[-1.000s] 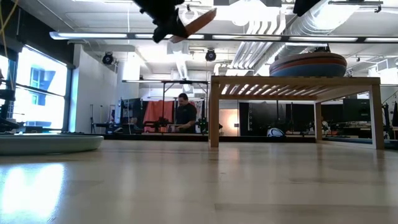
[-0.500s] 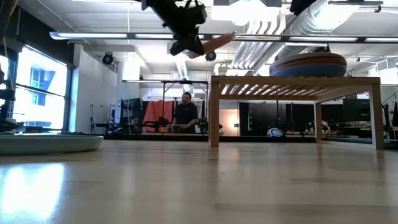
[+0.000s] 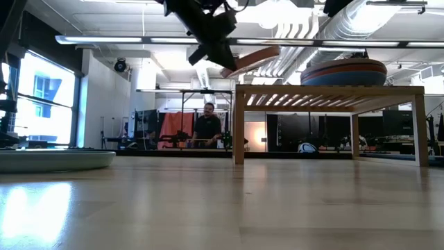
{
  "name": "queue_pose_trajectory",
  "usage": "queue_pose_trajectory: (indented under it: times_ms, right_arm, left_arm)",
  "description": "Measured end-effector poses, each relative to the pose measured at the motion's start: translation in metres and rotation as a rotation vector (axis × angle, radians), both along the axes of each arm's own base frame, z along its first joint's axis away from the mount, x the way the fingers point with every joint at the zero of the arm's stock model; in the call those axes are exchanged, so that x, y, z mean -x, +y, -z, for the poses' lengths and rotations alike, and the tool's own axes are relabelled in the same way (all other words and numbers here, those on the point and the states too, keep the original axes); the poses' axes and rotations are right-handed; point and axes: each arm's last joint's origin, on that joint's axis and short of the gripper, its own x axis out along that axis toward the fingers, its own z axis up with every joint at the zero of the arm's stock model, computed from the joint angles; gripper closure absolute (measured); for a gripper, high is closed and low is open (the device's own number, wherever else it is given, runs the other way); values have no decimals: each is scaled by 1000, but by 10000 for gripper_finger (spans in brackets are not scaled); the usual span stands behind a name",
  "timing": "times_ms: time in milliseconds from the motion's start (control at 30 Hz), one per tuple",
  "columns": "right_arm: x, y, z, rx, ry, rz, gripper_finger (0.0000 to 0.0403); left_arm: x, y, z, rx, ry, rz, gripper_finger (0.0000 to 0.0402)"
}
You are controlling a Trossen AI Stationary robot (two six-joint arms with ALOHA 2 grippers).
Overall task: Place and stack plates onto a shelf
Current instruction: Put the light orange plate on the shelf
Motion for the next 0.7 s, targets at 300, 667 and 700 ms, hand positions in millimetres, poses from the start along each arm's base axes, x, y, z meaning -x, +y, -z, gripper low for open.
queue_pose_trajectory:
  times_ms: [300, 667, 700]
  right_arm:
    - [0, 0, 0, 0, 0, 0, 329]
    - [0, 0, 0, 0, 0, 0, 329]
    - [0, 0, 0, 0, 0, 0, 329]
  left_arm:
    - [-2, -14, 3, 5, 56, 170, 401]
    - [-8, -16, 23, 14, 152, 208, 401]
    - [-8, -16, 23, 11, 152, 208, 401]
